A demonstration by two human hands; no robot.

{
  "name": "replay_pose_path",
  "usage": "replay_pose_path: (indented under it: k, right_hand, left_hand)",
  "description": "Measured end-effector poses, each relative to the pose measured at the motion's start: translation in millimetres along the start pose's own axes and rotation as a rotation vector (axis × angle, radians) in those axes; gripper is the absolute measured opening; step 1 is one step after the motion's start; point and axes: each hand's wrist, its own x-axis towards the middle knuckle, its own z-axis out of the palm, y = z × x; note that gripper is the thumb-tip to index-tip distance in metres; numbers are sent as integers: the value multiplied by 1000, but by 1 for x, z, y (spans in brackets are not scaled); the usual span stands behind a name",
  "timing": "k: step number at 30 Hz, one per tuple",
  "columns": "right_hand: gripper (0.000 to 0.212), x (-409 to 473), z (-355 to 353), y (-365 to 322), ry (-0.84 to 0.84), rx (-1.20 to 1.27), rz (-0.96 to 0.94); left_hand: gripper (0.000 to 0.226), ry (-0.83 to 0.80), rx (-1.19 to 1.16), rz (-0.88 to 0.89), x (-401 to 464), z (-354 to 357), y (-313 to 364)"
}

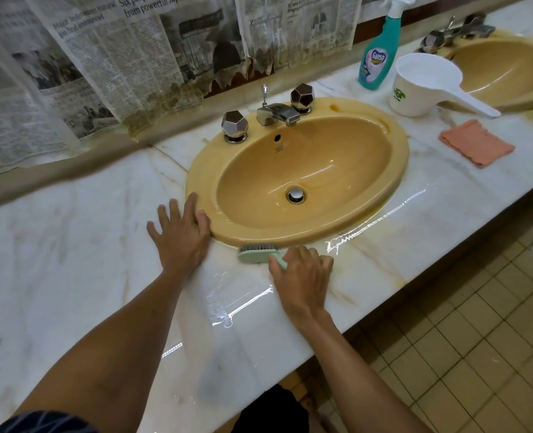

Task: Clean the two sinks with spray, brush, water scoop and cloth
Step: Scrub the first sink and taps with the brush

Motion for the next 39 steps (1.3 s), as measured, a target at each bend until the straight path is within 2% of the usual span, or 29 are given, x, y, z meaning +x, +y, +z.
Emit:
replay_pose_path:
  k: [6,9,12,16,18,22,24,27,30,34,39]
  right_hand:
    - [24,3,-28,45,-21,15,172]
    - [16,15,-29,17,-24,39,86]
    - [13,39,-45,3,-161,21,34]
    - [11,90,-78,34,-351,-81,175]
    - [14,112,-78,30,-402,-182,169]
    - [16,125,-46,-24,-555,-98,-41]
    - [19,133,-47,-25,-637,-97,-111]
    - [34,169,-68,18,-707,-193,34]
    - [32,194,-74,39,-710,-272,50]
    - [15,181,-28,-9,-849,-113,-153]
    - [6,208,-11,8,-1120,157,-12]
  left_hand:
    - [56,-5,2,2,0,0,1]
    - [53,-11,-2,-16,-1,1,0]
    - [53,-1,-8,-13,0,0,1]
    - [61,-20,-1,-19,-1,-1,1]
    - [62,-25,-5,-21,0,-2,2]
    - [63,-22,-6,-11,-2,-3,1]
    - [64,-20,-8,-15,-1,-3,2]
    - [64,-12,-2,-22,-1,-1,2]
    - [62,-4,3,-19,0,0,1]
    - [63,-4,-4,-20,0,0,0]
    - [61,-12,-8,-21,0,-2,2]
